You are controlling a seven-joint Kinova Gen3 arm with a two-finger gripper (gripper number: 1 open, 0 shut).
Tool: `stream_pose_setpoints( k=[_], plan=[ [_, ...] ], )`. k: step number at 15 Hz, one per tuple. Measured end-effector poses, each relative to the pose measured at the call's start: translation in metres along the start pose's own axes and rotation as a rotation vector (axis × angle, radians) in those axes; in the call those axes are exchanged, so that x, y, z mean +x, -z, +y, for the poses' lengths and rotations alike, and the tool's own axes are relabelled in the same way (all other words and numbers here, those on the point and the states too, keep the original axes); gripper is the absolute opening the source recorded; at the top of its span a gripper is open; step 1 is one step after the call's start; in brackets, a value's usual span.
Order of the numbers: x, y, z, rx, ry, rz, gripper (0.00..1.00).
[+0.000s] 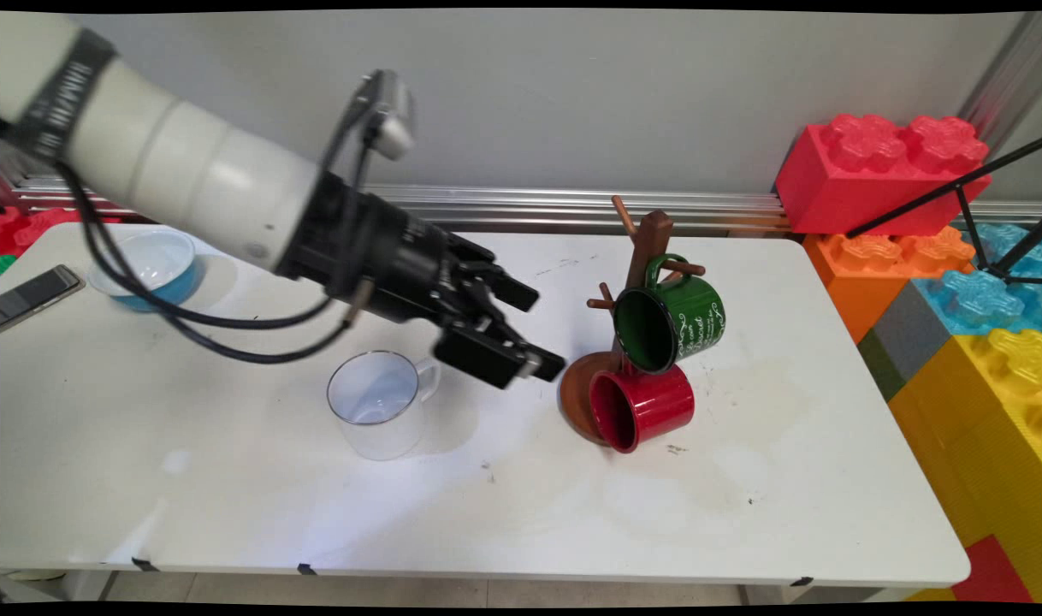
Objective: Pick up the green mug from the rack
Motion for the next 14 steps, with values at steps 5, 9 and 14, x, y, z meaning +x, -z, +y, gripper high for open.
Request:
stream_pose_setpoints(
  k=[5, 9, 14],
  plan=[
    [0.011, -0.038, 0.01, 0.023, 0.069, 0.004, 1.0],
    [0.013, -0.064, 0.017, 0.043, 0.13, 0.006, 1.0],
    [0.014, -0.096, 0.025, 0.048, 0.22, 0.029, 1.0]
  ],
)
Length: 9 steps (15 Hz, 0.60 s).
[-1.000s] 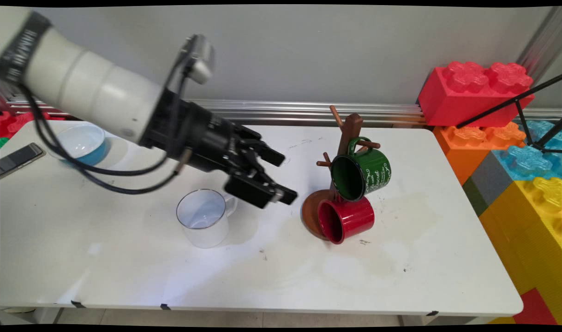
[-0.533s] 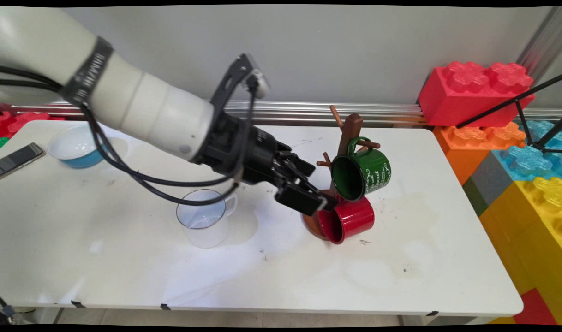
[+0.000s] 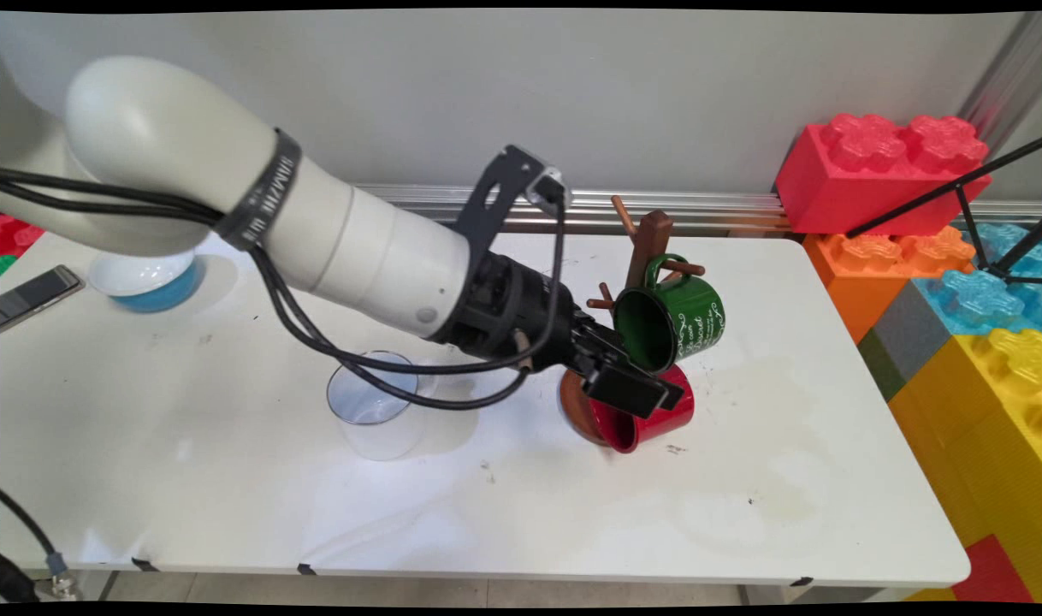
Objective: Pick up the green mug from the rack
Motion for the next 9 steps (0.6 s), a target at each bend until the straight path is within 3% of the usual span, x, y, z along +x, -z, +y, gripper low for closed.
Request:
stream_pose_setpoints(
  k=[9],
  plan=[
    [-0.005, -0.024, 0.004, 0.007, 0.083, 0.04, 1.0]
  ],
)
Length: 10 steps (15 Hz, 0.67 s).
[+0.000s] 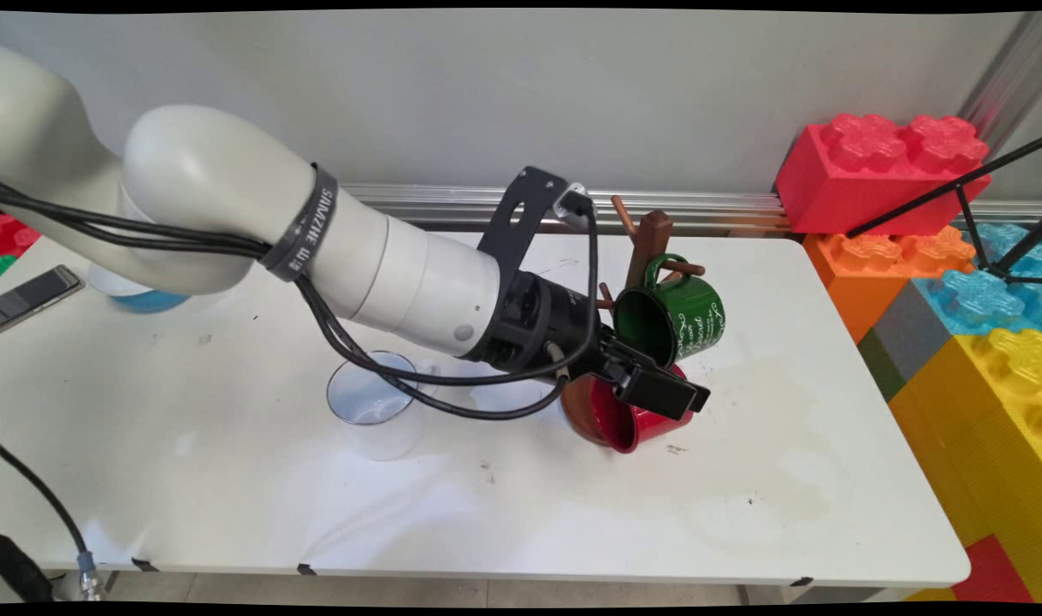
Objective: Pick up the green mug from the rack
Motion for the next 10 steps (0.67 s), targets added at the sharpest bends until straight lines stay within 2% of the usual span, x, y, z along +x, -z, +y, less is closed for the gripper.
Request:
stream_pose_setpoints(
  k=[10],
  plan=[
    [-0.0086, -0.01, -0.002, 0.007, 0.06, 0.054, 1.0]
  ],
)
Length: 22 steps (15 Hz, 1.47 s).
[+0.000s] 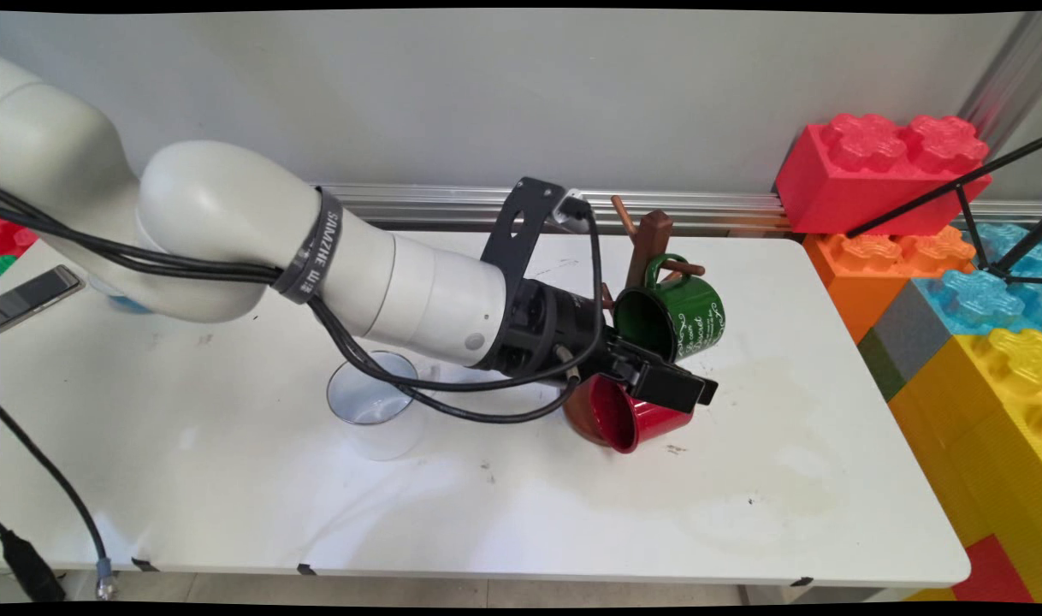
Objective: Pick up the green mug from the rack
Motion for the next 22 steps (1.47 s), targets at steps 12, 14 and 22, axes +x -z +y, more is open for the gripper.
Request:
stream_pose_setpoints(
  k=[12, 14, 22],
  plan=[
    [0.001, -0.014, -0.003, -0.01, 0.039, 0.064, 1.0],
    [0.001, -0.016, -0.003, -0.013, 0.043, 0.072, 1.0],
    [0.002, -0.021, -0.003, -0.034, 0.067, 0.092, 1.0]
  ],
)
